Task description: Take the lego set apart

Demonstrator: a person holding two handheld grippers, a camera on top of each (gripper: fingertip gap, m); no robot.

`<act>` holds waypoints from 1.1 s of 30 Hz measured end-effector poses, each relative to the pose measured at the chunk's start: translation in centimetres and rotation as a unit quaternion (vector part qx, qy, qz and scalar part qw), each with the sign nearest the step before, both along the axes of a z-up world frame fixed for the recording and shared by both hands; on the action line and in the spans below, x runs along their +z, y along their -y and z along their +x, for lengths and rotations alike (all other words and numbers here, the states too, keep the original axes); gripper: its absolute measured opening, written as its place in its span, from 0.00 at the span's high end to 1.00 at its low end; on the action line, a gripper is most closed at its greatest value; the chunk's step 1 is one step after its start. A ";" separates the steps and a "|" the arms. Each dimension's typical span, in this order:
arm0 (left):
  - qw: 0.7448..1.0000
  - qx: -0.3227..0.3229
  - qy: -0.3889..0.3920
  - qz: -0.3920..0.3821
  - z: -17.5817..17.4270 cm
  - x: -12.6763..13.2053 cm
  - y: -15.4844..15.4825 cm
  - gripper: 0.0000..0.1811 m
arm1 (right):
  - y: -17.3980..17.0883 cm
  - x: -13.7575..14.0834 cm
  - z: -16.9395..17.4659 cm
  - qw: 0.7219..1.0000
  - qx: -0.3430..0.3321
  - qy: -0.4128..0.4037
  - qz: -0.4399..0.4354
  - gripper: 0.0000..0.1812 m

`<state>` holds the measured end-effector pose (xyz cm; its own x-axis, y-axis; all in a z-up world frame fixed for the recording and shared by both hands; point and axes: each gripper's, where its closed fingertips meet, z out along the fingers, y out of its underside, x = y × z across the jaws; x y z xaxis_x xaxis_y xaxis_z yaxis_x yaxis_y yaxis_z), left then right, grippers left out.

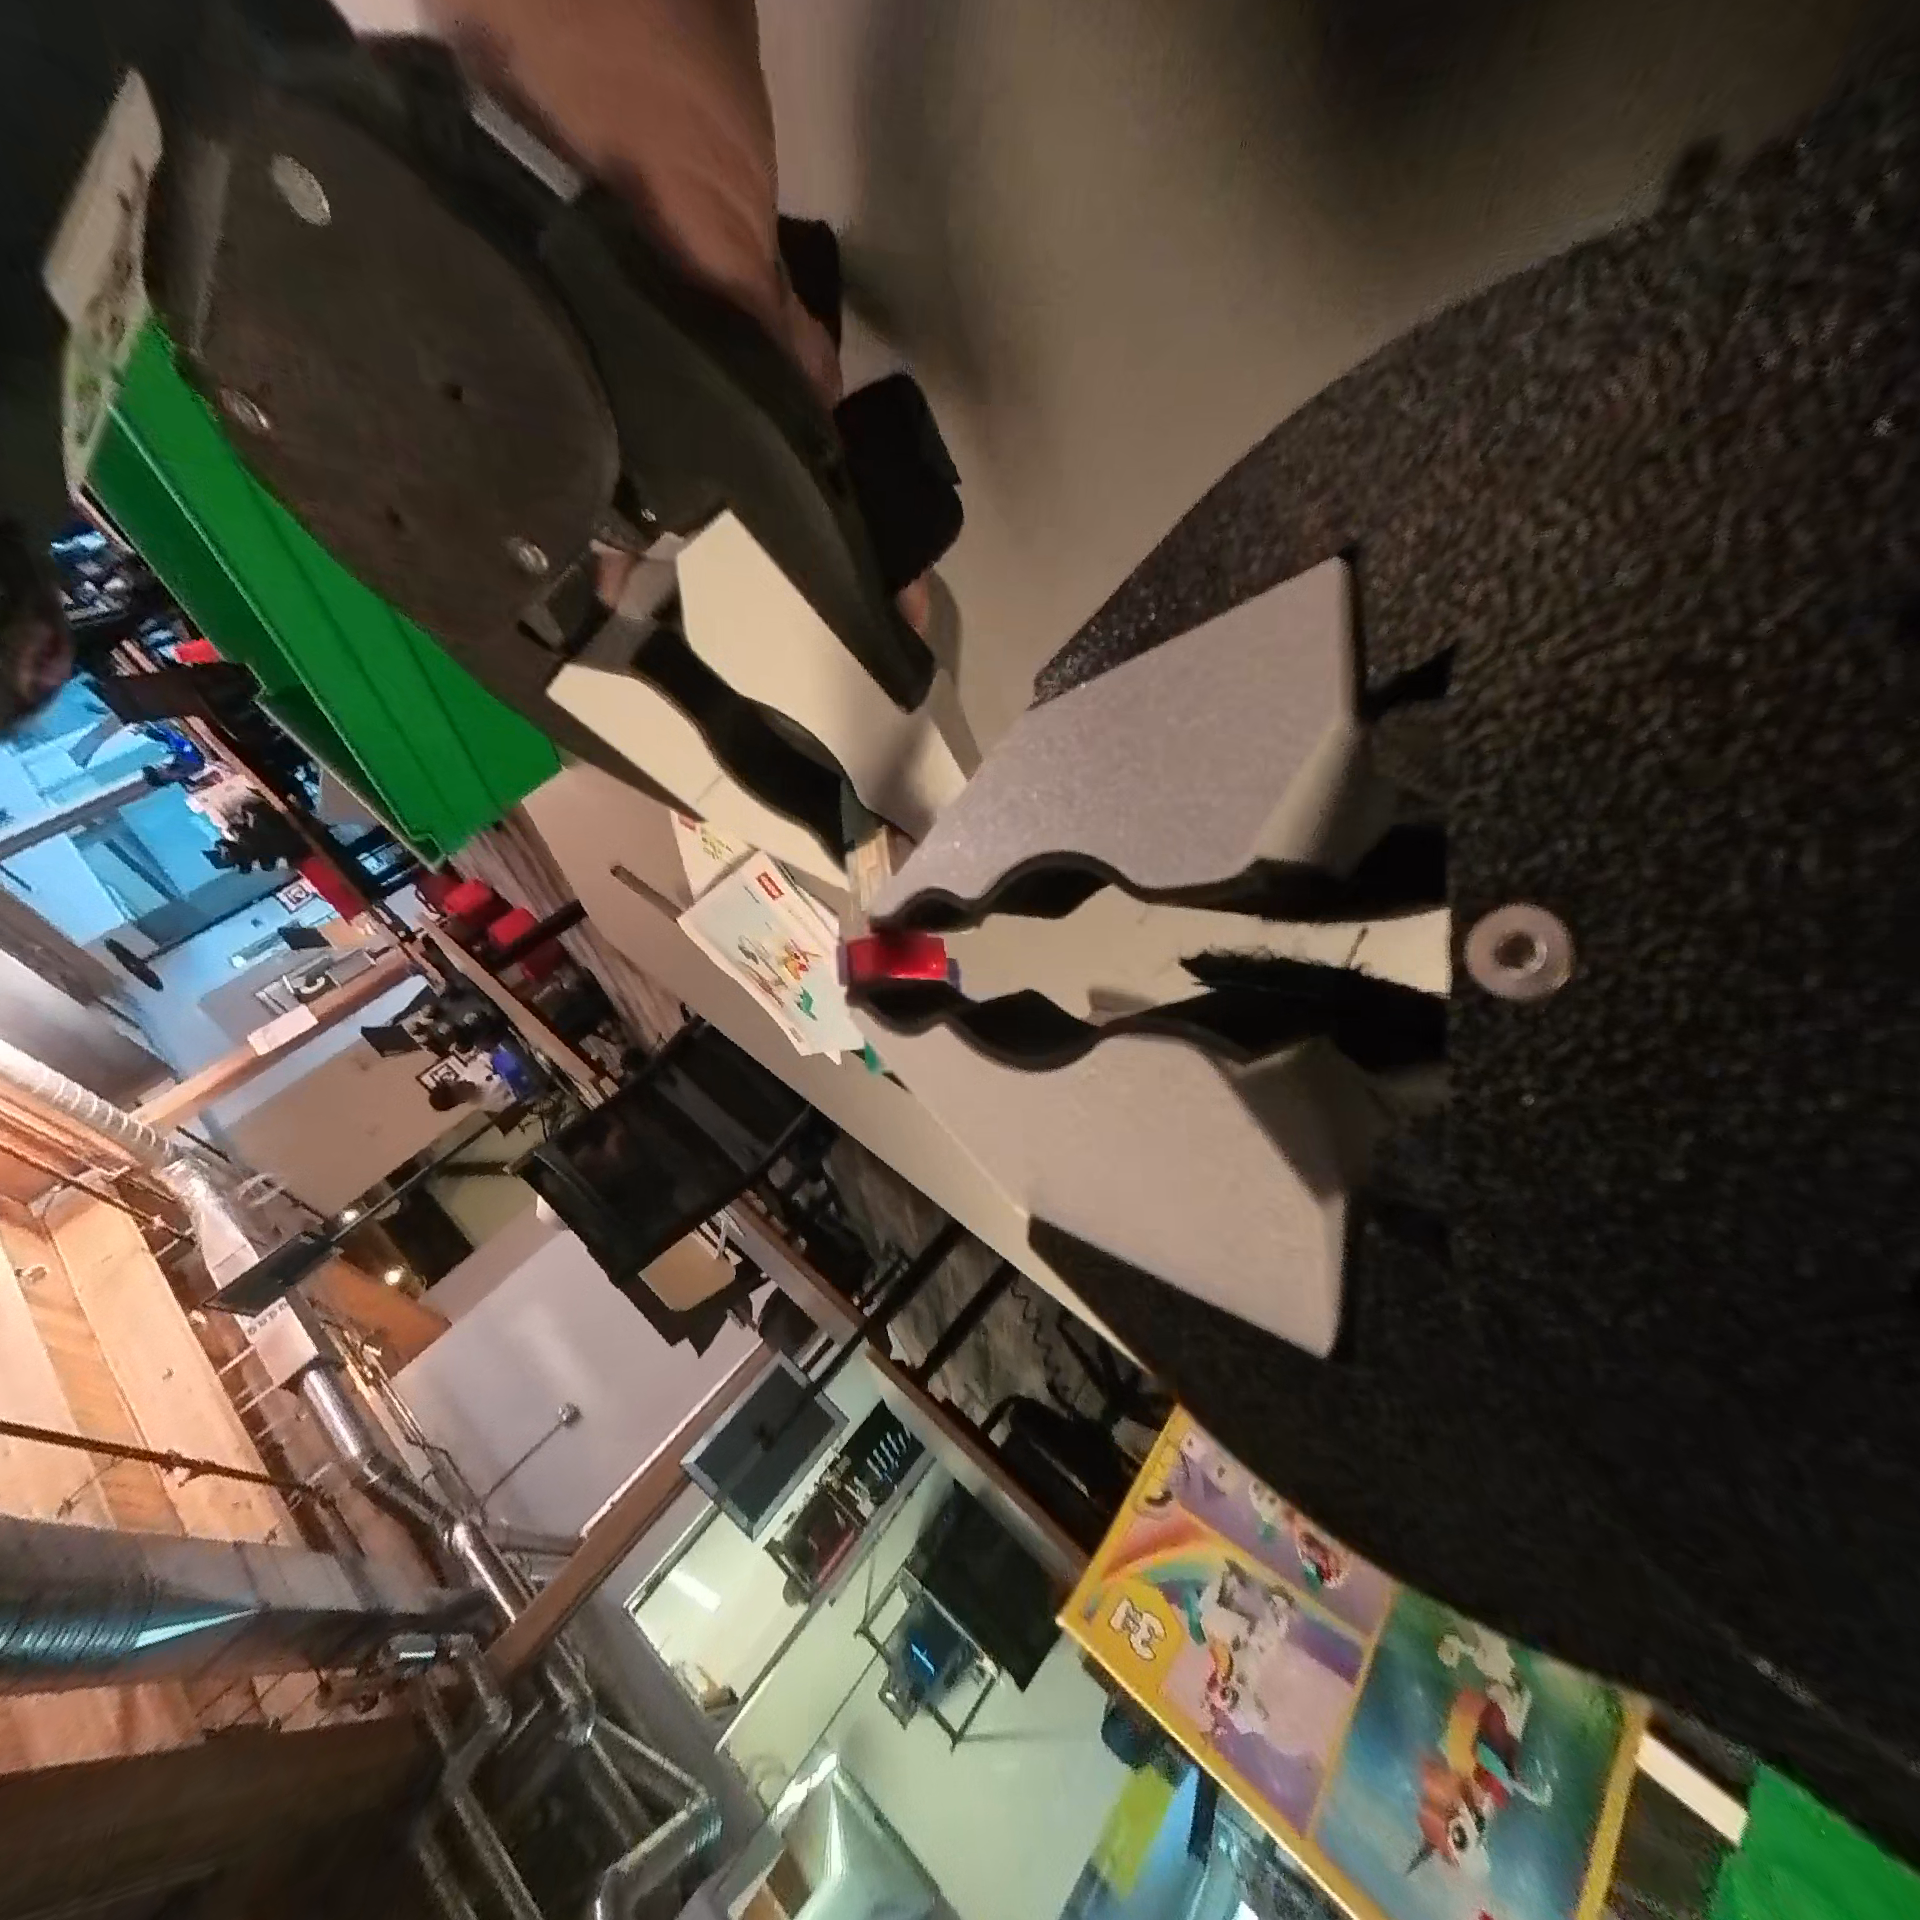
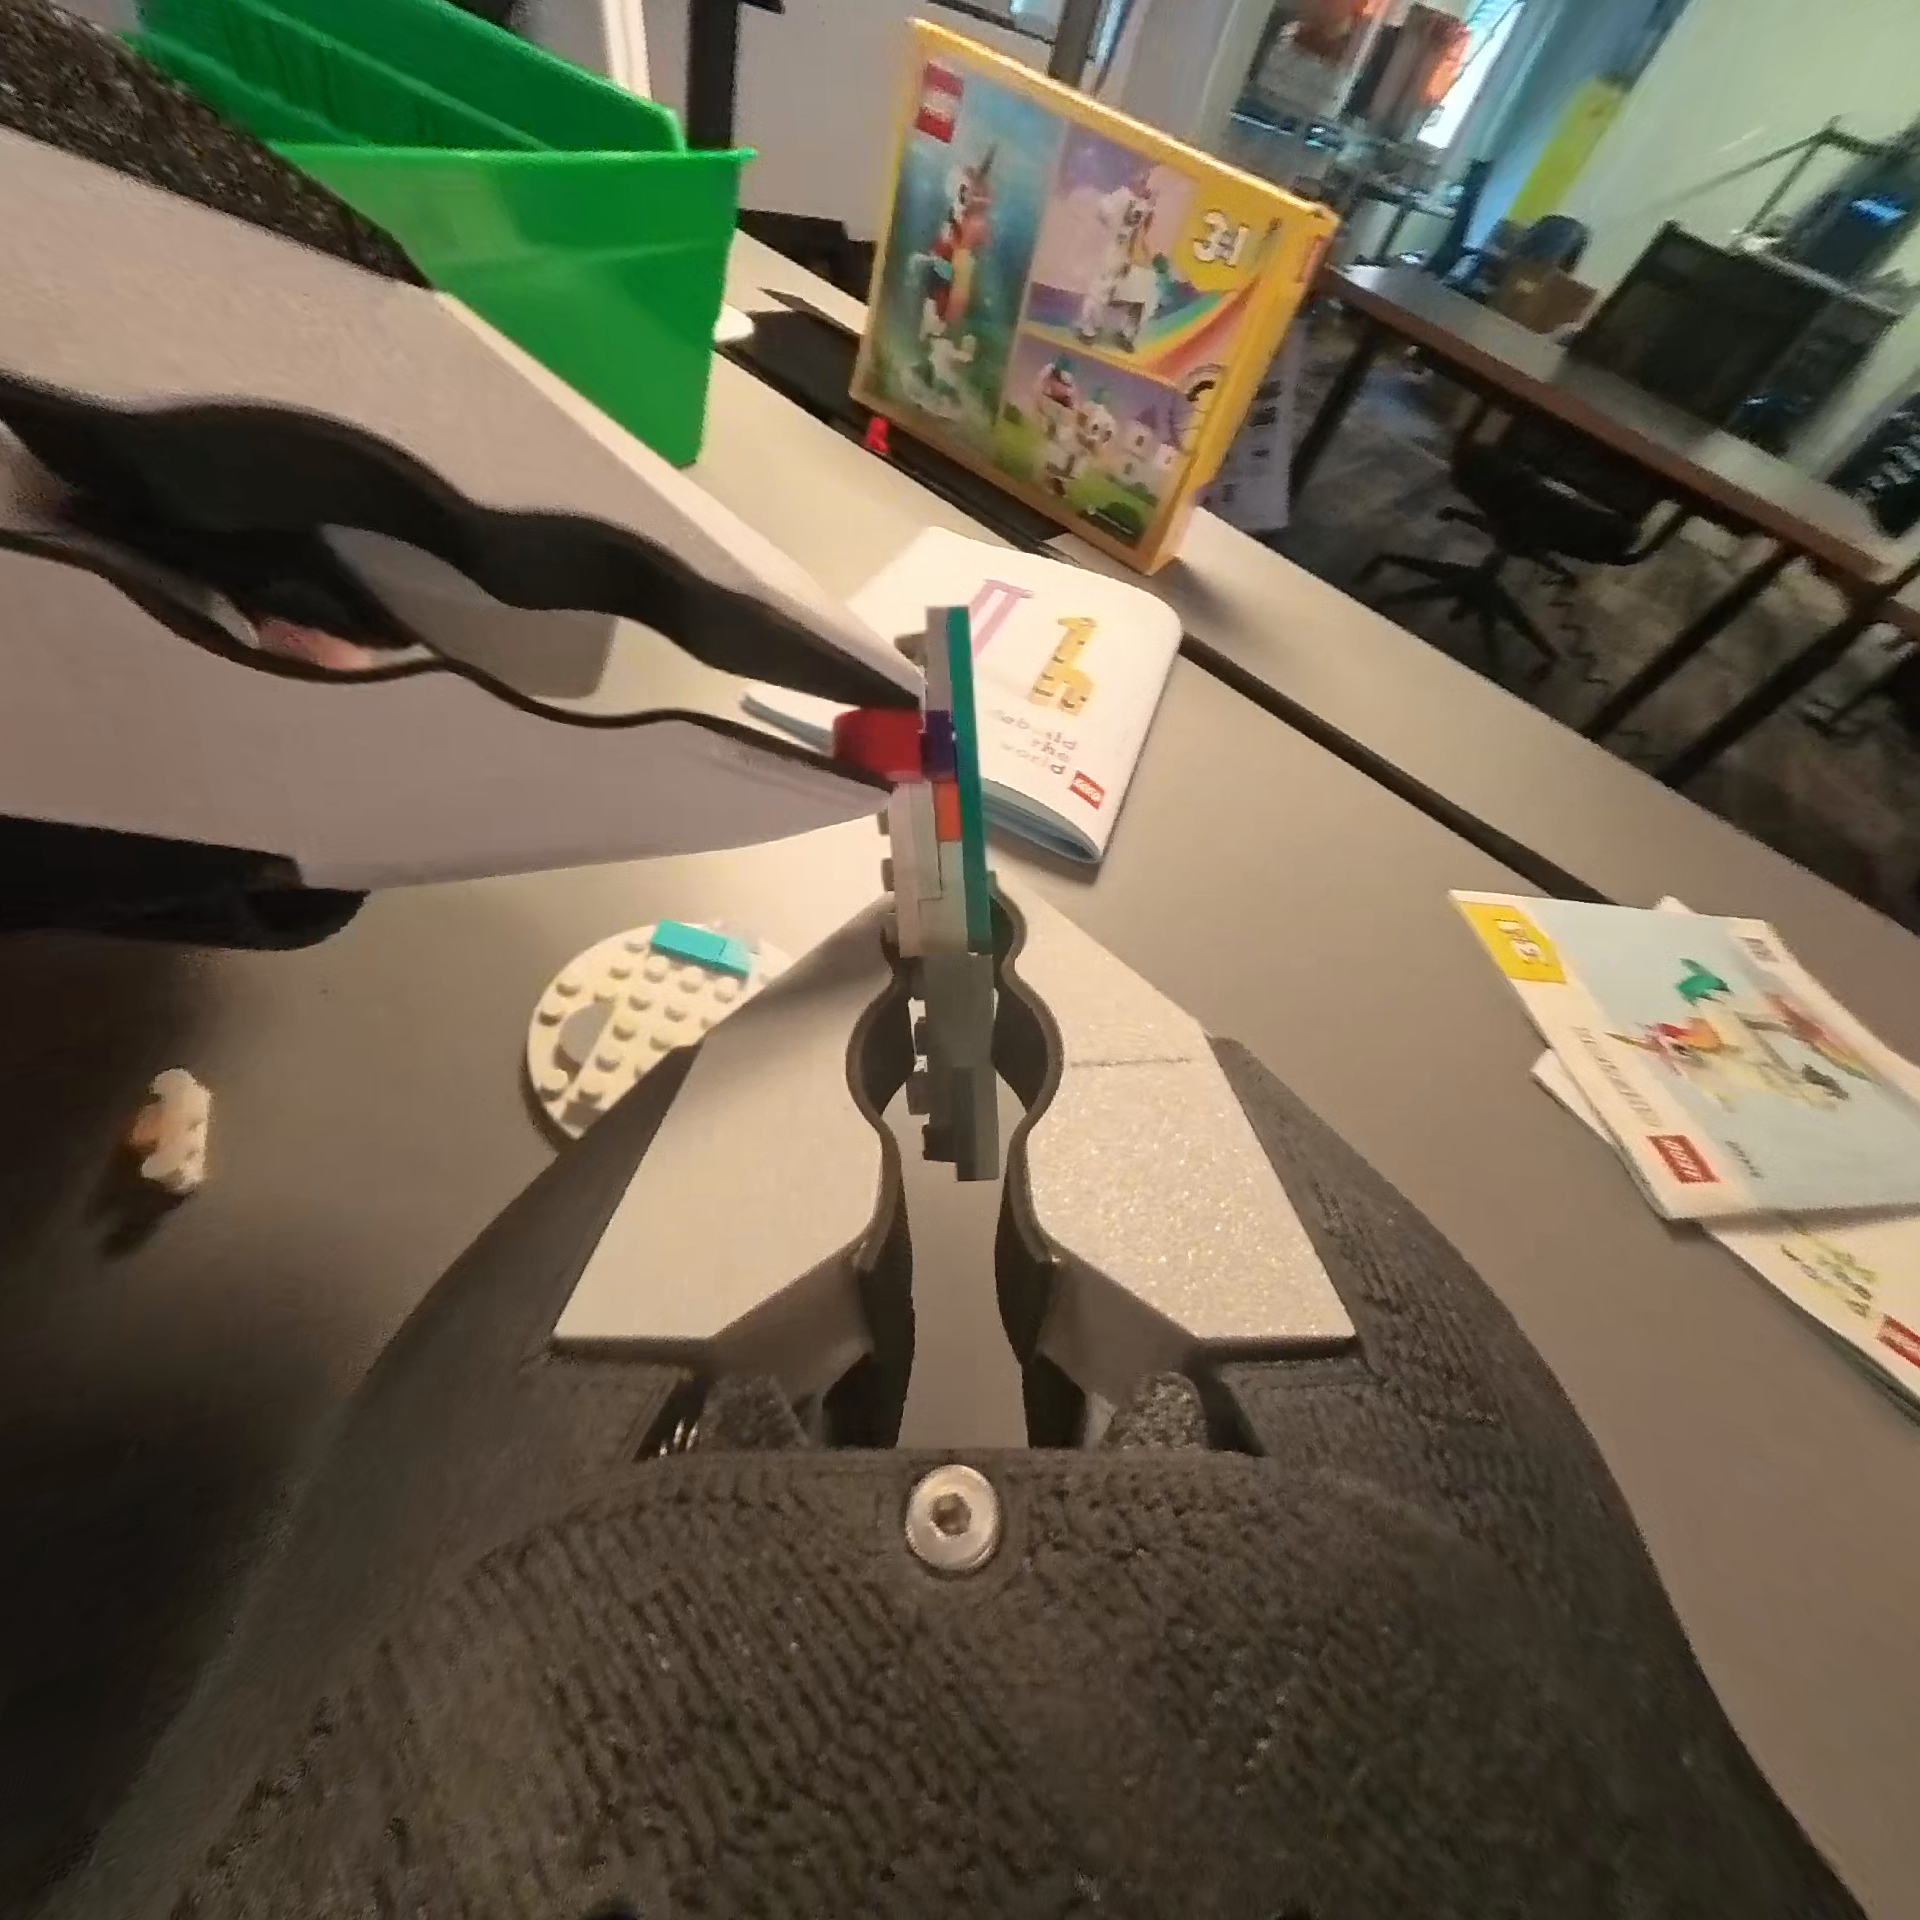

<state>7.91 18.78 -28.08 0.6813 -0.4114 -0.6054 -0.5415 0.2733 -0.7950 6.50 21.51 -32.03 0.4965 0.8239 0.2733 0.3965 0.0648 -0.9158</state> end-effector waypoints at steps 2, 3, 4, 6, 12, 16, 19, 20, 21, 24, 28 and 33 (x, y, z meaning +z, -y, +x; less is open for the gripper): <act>0.999 0.041 0.008 0.032 -2.3 1.0 0.0 1.00 | -3.1 1.0 3.3 0.995 -0.086 -0.041 -0.017 0.96; 0.999 0.043 0.025 0.021 -3.5 1.0 0.1 1.00 | -4.6 2.1 5.7 0.988 -0.109 -0.095 -0.051 0.96; 0.997 0.039 0.060 0.004 -4.5 1.0 0.2 1.00 | -5.7 3.0 8.0 0.983 -0.130 -0.121 -0.052 0.96; 0.994 0.026 0.098 -0.031 -4.7 0.5 -0.1 1.00 | -6.0 3.4 10.0 0.983 -0.141 -0.114 -0.033 0.96; 0.998 0.022 0.042 0.027 -3.8 0.8 0.5 1.00 | -4.9 3.2 7.6 0.987 -0.108 -0.117 -0.012 0.96; 0.999 0.034 0.020 0.037 -4.0 0.4 0.4 1.00 | -4.6 3.2 7.0 0.986 -0.113 -0.120 0.034 0.96; 0.998 0.040 0.020 0.037 -4.2 0.4 0.3 1.00 | -5.0 3.9 7.6 0.978 -0.140 -0.088 0.130 0.96; 0.999 0.036 0.019 0.032 -4.1 0.2 0.4 1.00 | -4.9 4.0 7.7 0.976 -0.142 -0.077 0.149 0.96; 0.999 0.034 0.015 0.030 -4.0 0.0 0.4 1.00 | -4.9 4.1 7.7 0.973 -0.144 -0.073 0.163 0.96; 0.999 0.027 0.001 0.033 -3.5 -0.3 0.4 1.00 | -4.7 4.6 7.6 0.969 -0.144 -0.083 0.185 0.96; 0.999 0.027 -0.007 0.039 -3.3 -0.3 0.4 1.00 | -4.2 4.3 6.6 0.969 -0.126 -0.062 0.205 0.96; 0.999 0.032 0.011 0.035 -3.7 -0.1 0.2 1.00 | -3.6 4.0 5.7 0.969 -0.107 -0.047 0.218 0.96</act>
